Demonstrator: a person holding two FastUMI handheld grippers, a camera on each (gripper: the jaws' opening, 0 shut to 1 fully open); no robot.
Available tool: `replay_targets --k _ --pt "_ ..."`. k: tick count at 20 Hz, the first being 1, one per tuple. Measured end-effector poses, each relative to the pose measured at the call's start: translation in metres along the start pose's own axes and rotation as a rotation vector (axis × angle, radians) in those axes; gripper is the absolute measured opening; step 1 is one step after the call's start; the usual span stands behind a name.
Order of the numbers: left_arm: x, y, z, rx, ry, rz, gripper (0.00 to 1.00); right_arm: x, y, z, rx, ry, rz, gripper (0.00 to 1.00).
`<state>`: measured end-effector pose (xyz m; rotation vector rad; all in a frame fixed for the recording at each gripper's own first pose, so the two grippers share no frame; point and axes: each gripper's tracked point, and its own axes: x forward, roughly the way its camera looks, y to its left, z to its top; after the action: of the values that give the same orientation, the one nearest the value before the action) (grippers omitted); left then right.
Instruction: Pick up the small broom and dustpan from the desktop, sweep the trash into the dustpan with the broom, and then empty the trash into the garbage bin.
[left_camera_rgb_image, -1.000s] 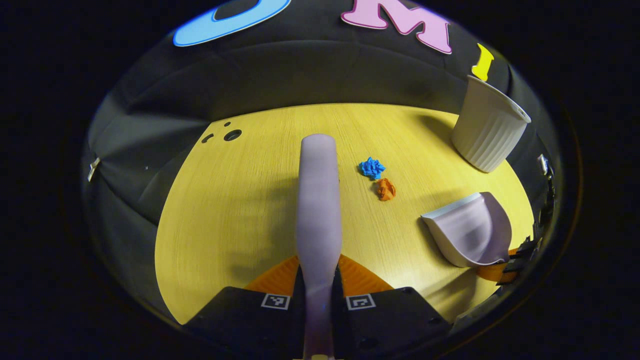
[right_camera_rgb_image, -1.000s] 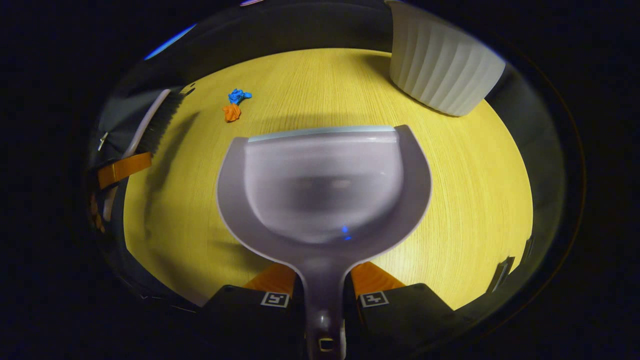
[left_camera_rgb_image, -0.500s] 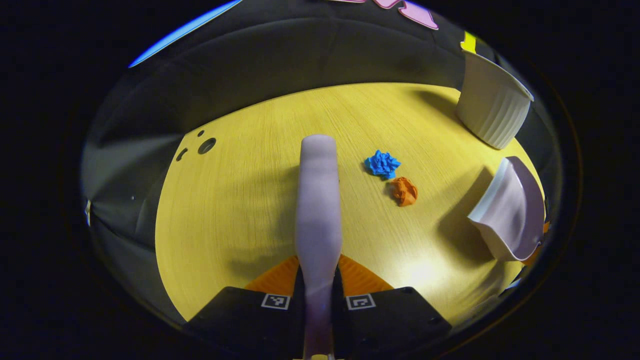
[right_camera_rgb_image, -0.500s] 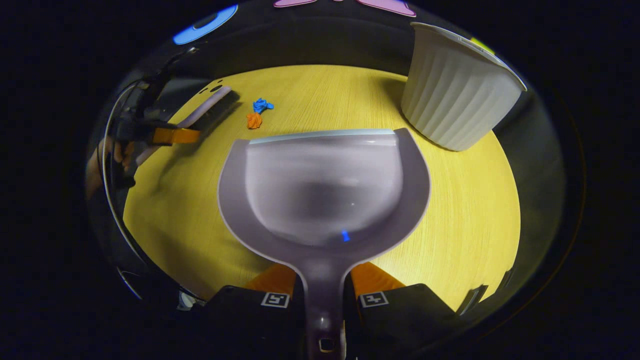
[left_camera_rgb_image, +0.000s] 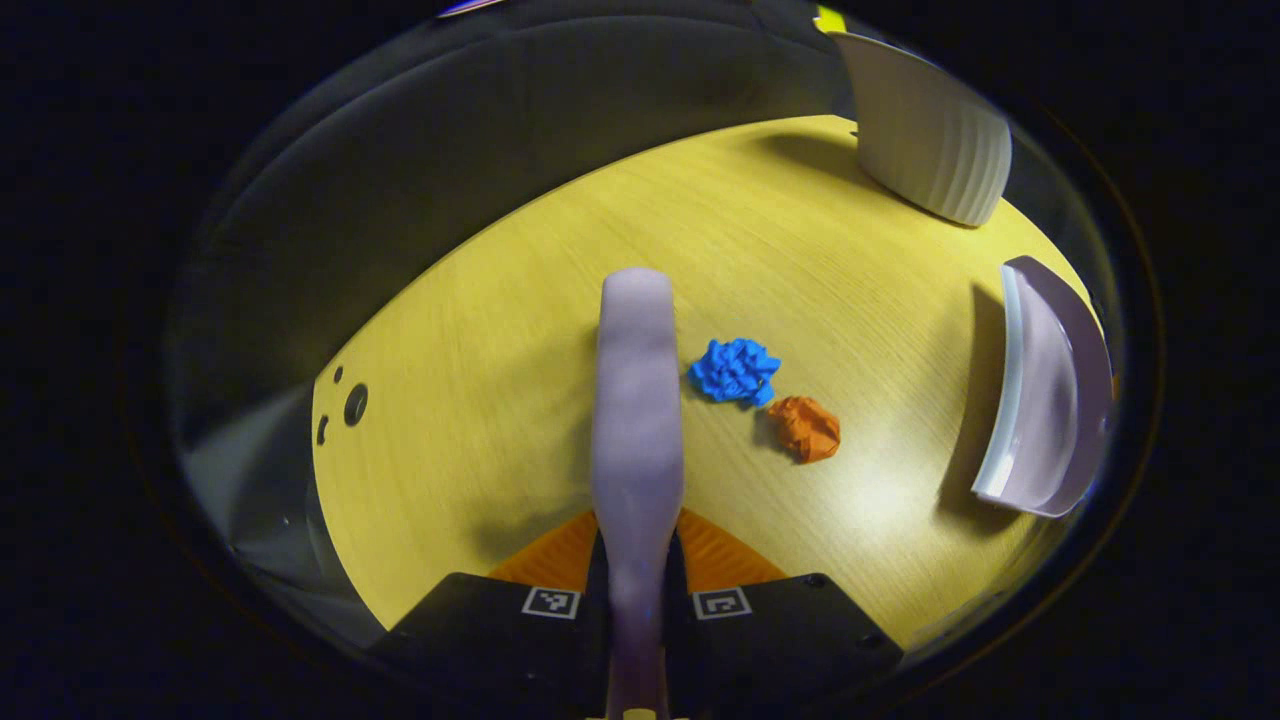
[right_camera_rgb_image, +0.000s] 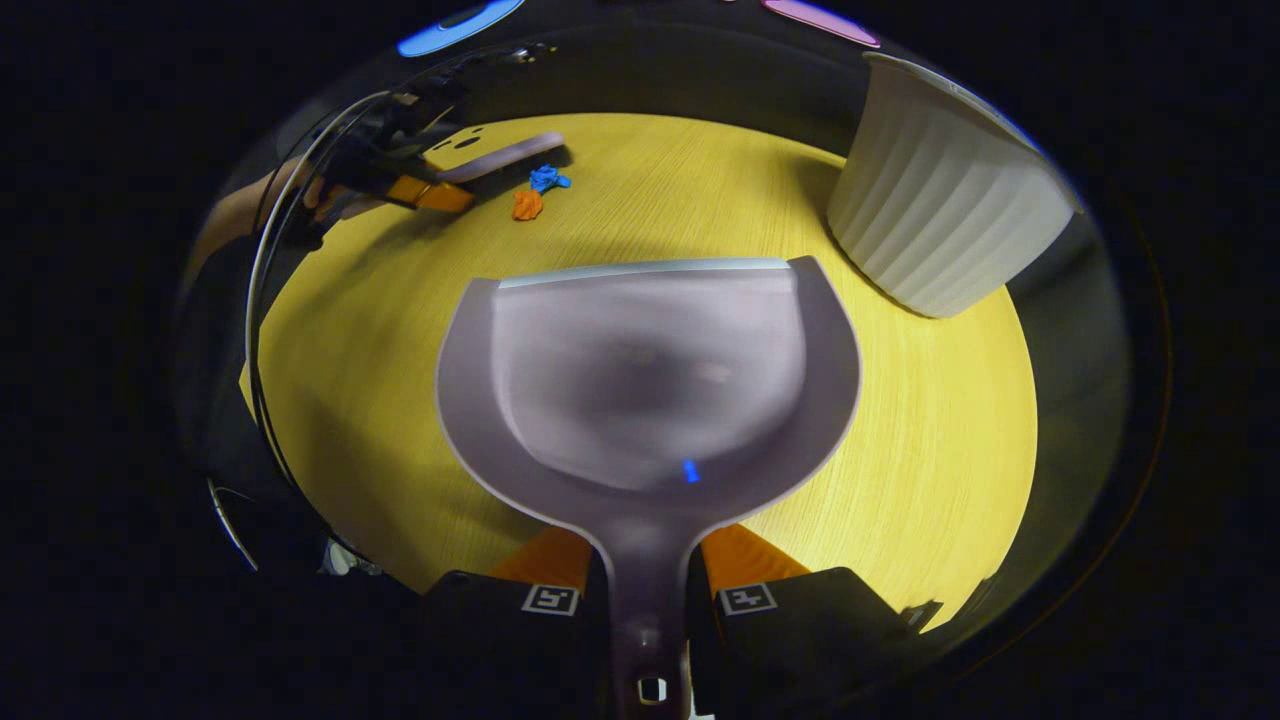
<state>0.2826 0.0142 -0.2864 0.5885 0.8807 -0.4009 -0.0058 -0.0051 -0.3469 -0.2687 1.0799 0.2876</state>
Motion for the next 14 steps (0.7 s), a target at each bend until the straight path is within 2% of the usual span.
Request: replay_targets --k 2,3,4,5,7,8,9,10,13,14 --pt "0.0 -0.008 0.006 0.049 0.006 -0.015 0.3 0.002 0.001 -0.005 -0.024 0.01 0.021 0.36" --pt "0.0 -0.014 0.009 0.069 0.006 -0.034 0.24 0.002 0.001 -0.007 -0.033 0.014 0.022 0.36" --pt "-0.002 -0.024 0.012 0.084 0.001 -0.064 0.3 0.002 0.001 -0.008 -0.041 0.017 0.025 0.36" --pt "-0.004 -0.035 0.013 0.099 -0.006 -0.099 0.27 0.001 0.001 -0.008 -0.047 0.021 0.028 0.36" --pt "-0.008 -0.058 0.014 0.128 -0.003 -0.146 0.27 -0.003 0.004 -0.006 -0.047 0.027 0.046 0.36" --pt "-0.01 -0.07 0.016 0.129 0.0 -0.162 0.24 -0.003 0.005 -0.005 -0.042 0.028 0.057 0.36" --pt "-0.014 -0.084 0.014 0.117 0.006 -0.186 0.3 -0.004 0.006 -0.005 -0.044 0.03 0.064 0.36" --pt "-0.018 -0.1 0.014 0.102 0.016 -0.213 0.27 -0.005 0.005 -0.005 -0.048 0.032 0.071 0.36" --pt "-0.032 -0.141 0.012 0.076 0.048 -0.294 0.29 -0.004 0.004 -0.007 -0.077 0.024 0.089 0.36" --pt "-0.038 -0.154 0.011 0.064 0.057 -0.32 0.27 -0.003 0.003 -0.008 -0.09 0.024 0.097 0.36"
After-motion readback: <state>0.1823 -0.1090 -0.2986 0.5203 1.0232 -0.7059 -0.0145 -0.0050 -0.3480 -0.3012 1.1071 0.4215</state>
